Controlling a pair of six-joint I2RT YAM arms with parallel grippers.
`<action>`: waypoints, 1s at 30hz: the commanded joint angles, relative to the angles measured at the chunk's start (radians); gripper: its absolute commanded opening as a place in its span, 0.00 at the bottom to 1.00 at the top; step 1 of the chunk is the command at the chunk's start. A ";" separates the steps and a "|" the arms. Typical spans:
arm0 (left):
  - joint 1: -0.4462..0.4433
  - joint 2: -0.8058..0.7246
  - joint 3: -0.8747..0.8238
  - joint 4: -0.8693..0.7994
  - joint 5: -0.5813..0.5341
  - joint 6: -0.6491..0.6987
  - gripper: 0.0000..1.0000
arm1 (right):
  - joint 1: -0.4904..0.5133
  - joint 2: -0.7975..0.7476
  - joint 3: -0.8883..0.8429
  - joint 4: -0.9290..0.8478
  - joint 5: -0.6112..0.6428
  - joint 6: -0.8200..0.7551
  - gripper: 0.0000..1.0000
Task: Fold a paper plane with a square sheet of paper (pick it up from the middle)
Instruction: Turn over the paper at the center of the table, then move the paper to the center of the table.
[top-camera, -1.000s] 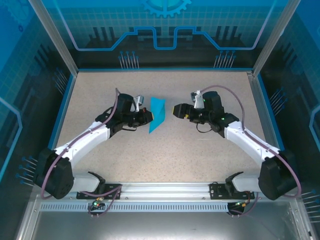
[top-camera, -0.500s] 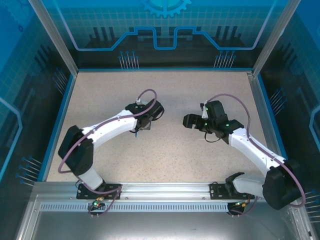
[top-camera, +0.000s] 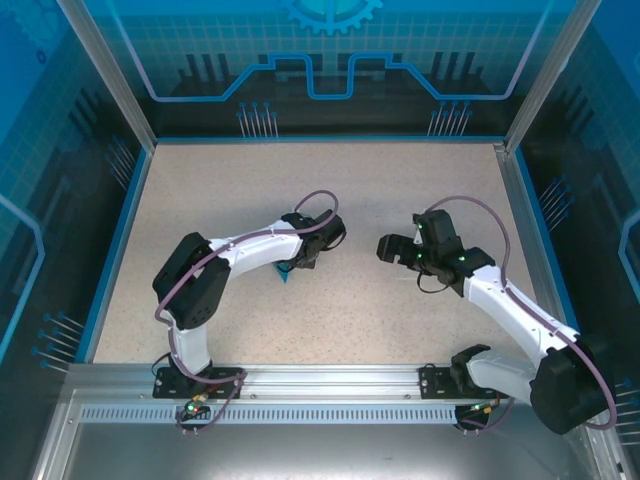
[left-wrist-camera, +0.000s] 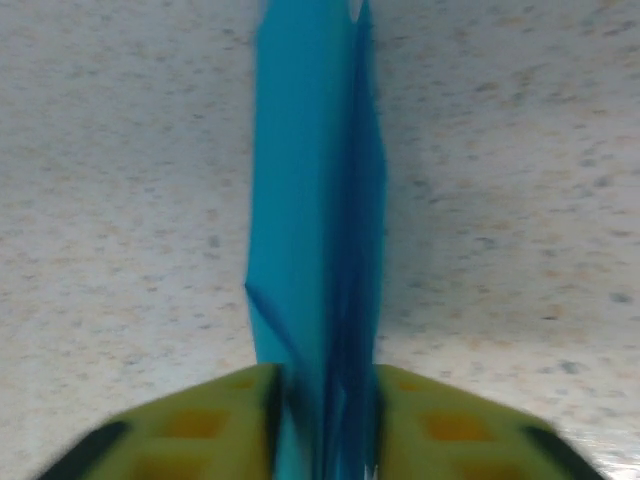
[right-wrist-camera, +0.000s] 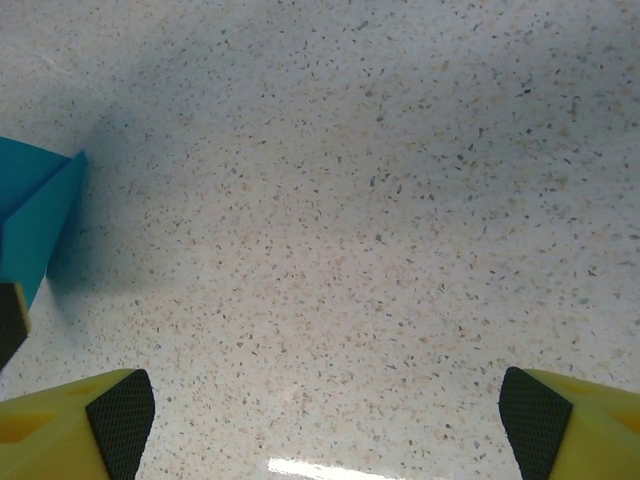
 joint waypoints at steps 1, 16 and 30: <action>-0.001 -0.044 -0.032 0.129 0.172 0.007 0.50 | -0.015 0.001 -0.010 -0.031 0.015 0.028 0.93; 0.354 -0.387 -0.304 0.401 0.578 -0.016 0.98 | 0.348 0.330 0.244 0.044 0.097 0.151 0.98; 0.638 -0.524 -0.510 0.445 0.608 -0.057 0.99 | 0.536 0.898 0.735 0.063 -0.005 0.214 0.57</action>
